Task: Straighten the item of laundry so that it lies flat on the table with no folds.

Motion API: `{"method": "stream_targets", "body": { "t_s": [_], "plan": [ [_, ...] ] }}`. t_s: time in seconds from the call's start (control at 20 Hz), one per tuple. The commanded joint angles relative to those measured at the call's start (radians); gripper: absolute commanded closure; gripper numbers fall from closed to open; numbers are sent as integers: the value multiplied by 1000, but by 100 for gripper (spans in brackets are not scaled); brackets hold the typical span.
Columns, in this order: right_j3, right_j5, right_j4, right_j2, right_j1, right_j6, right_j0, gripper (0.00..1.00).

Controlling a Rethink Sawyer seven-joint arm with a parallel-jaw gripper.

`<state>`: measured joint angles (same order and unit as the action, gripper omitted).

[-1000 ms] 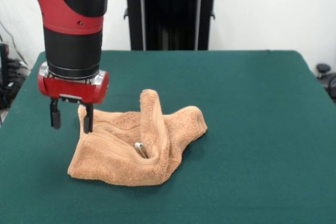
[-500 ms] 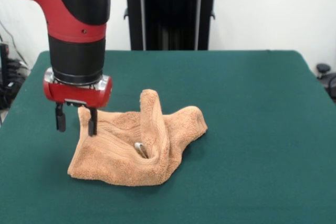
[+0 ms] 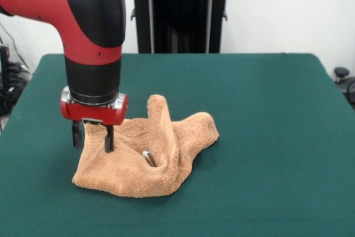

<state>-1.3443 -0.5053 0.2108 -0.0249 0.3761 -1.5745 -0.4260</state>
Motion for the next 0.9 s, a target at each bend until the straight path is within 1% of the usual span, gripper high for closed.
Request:
{"method": "stream_targets", "body": {
  "t_s": [0.05, 0.5, 0.9],
  "plan": [
    [-76, 57, 45, -92, -34, -45, 31, 0],
    [-135, 84, 45, -85, -6, -59, 27, 0],
    [-155, 111, 48, -92, -12, -60, 18, 0]
  ]
}}
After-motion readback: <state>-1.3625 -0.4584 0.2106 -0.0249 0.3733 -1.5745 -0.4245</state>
